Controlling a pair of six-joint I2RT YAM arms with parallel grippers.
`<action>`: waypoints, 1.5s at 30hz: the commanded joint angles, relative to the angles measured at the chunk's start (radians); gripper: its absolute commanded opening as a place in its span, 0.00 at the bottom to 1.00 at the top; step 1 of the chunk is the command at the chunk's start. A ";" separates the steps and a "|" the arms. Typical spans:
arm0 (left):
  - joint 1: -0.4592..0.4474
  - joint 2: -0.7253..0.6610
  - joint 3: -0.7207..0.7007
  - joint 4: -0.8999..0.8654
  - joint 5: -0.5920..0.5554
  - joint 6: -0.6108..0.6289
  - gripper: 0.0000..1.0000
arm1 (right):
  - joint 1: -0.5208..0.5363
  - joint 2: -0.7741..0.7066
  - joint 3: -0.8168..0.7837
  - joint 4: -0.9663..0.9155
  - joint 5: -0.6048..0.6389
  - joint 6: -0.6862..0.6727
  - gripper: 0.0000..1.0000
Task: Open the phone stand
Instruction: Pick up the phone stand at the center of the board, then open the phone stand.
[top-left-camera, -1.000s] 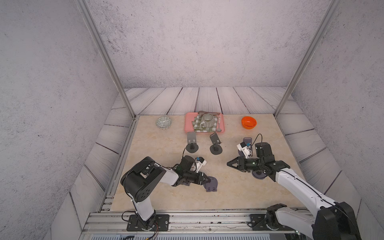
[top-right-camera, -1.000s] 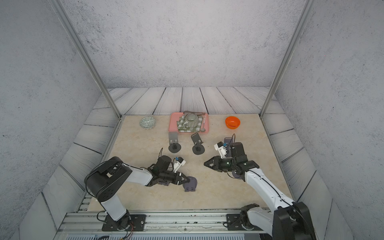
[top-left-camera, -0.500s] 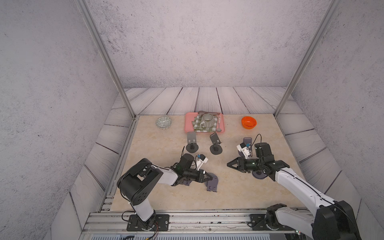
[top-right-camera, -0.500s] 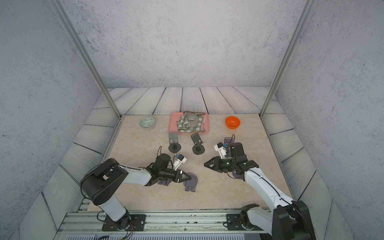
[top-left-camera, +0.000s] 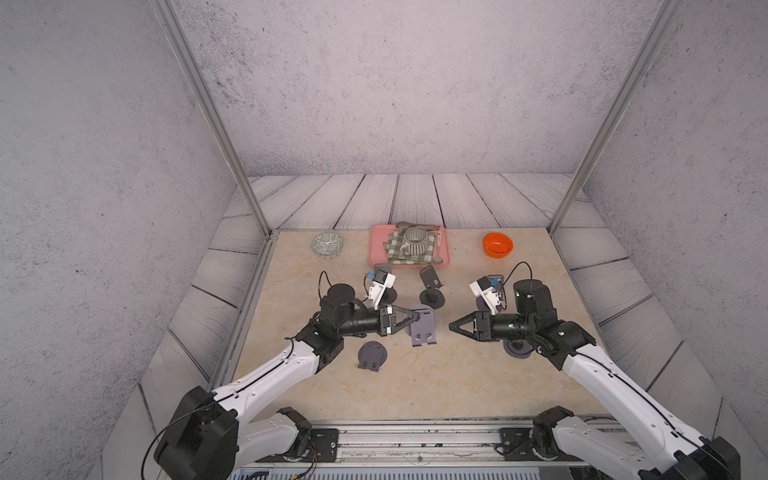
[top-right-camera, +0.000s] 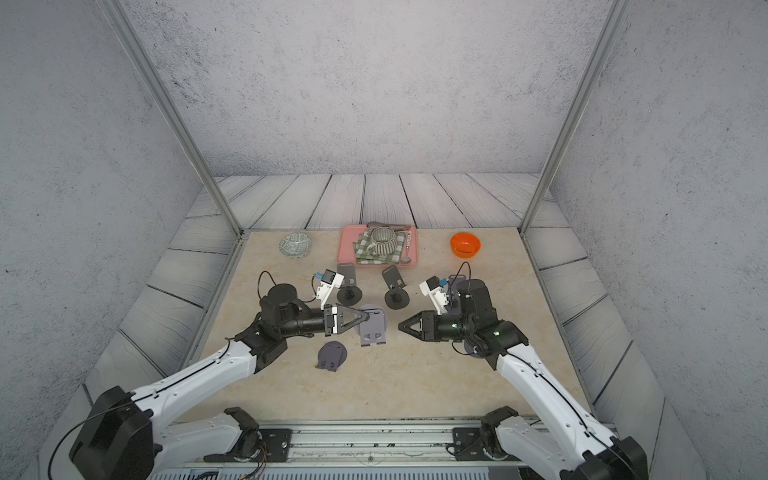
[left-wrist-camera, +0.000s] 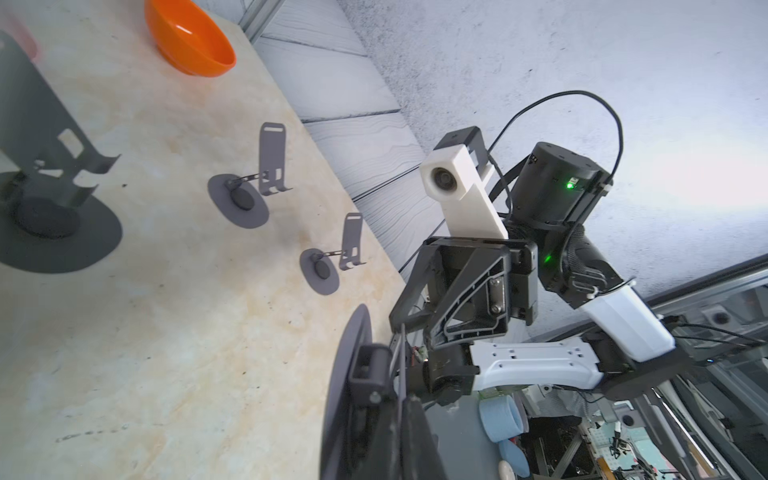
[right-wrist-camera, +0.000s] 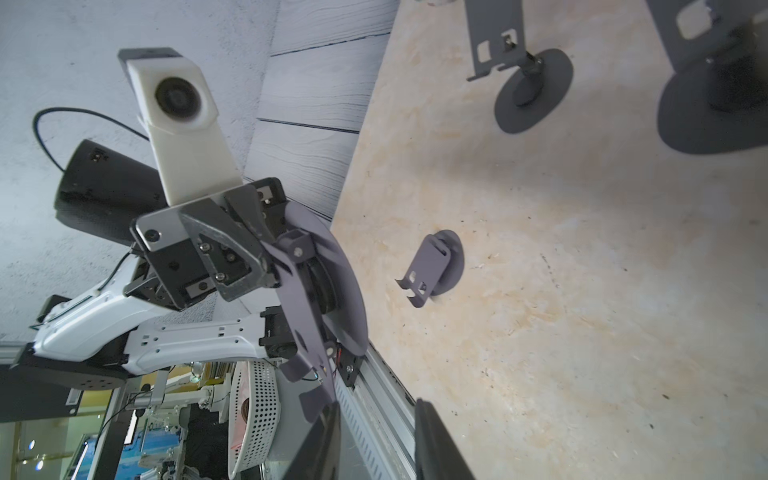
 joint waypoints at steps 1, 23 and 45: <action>0.008 -0.056 0.022 -0.043 0.016 -0.081 0.00 | 0.041 -0.029 0.063 0.007 0.002 0.007 0.35; 0.006 -0.155 0.040 0.008 0.028 -0.180 0.00 | 0.152 0.037 0.055 0.146 0.037 0.045 0.41; -0.006 -0.141 0.049 -0.014 0.046 -0.122 0.00 | 0.240 0.188 0.044 0.407 -0.005 0.159 0.29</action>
